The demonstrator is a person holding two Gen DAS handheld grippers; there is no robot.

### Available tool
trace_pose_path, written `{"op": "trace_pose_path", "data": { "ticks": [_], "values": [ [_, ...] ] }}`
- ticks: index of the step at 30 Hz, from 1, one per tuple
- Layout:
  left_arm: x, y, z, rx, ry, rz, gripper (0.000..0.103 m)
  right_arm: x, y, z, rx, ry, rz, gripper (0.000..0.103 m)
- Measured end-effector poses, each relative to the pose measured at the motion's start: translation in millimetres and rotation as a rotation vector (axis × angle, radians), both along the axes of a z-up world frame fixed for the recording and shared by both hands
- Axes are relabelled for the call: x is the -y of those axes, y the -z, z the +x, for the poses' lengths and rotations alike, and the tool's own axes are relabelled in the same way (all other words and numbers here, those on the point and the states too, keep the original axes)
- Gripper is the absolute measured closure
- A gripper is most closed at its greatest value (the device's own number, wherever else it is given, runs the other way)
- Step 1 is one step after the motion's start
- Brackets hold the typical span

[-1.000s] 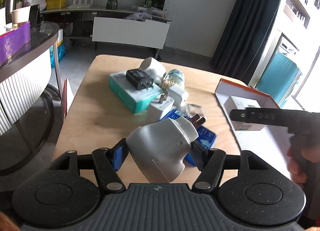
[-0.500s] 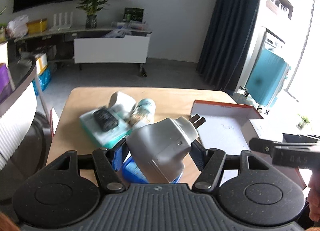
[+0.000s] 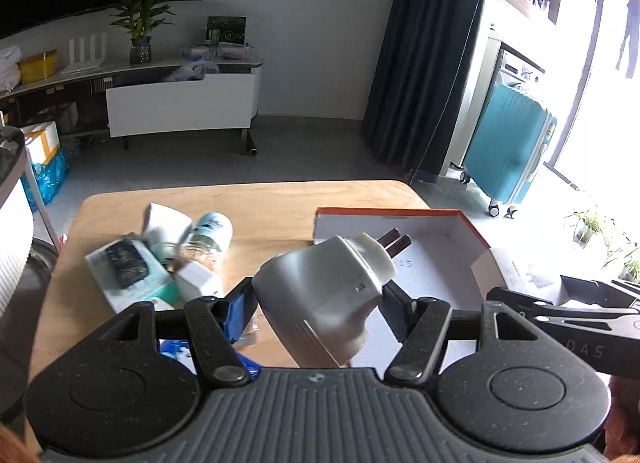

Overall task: Organize rigid objects
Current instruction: 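Carry the adapter and the charger box toward the orange-rimmed tray with both tools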

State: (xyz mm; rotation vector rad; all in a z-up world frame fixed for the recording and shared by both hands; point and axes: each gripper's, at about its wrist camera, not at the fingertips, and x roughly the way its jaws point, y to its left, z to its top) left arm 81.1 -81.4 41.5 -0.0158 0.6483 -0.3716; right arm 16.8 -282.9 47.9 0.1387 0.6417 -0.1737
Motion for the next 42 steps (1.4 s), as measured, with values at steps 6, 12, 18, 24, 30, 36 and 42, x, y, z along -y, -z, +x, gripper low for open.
{"op": "trace_pose_path", "data": {
  "ticks": [6,12,18,24,30,36,42],
  "values": [
    [10,-1,2,0.002,0.002,0.005,0.036,15,-1,-1,0.011,0.01,-0.001,0.01],
    [15,-1,3,-0.001,0.006,0.006,0.036,28,0,3,0.017,0.023,0.007,0.01],
    [25,2,7,-0.011,0.018,0.011,0.036,37,0,6,0.018,0.027,0.003,0.01],
    [31,5,14,-0.022,0.037,0.018,0.036,43,0,13,0.01,0.03,-0.007,0.01],
    [38,7,20,-0.029,0.055,0.023,0.036,47,2,19,0.004,0.035,-0.014,0.01],
    [45,10,23,-0.032,0.059,0.018,0.036,48,5,25,-0.003,0.033,-0.025,0.01],
    [47,12,28,-0.04,0.059,0.014,0.036,50,10,34,-0.017,0.033,-0.028,0.01]
  ]
}}
